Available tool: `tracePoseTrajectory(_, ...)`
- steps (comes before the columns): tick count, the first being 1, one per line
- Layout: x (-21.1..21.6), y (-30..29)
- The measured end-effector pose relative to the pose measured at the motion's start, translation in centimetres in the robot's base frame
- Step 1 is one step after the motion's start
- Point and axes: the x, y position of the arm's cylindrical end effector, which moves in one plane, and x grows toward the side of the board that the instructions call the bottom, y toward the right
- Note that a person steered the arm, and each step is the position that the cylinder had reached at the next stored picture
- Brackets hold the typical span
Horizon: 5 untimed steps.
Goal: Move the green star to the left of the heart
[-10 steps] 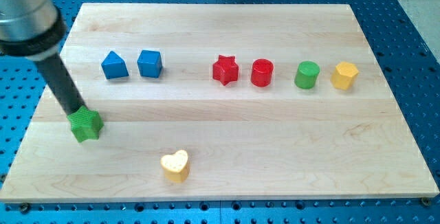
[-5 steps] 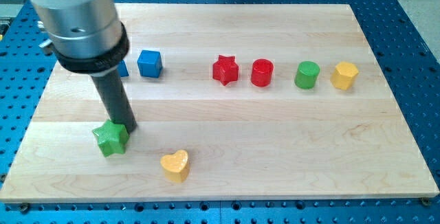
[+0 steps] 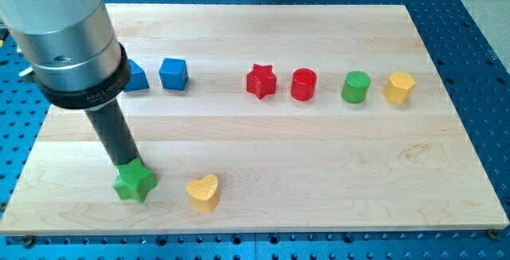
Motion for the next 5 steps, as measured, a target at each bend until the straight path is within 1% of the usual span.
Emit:
tracePoseTrajectory(1, 1.3, 0.3)
tracePoseTrajectory(2, 2.1, -5.4)
tracePoseTrajectory(3, 0.5, -7.1)
tracePoseTrajectory(4, -6.7, -3.2)
tracePoseTrajectory(5, -11.9, 3.3)
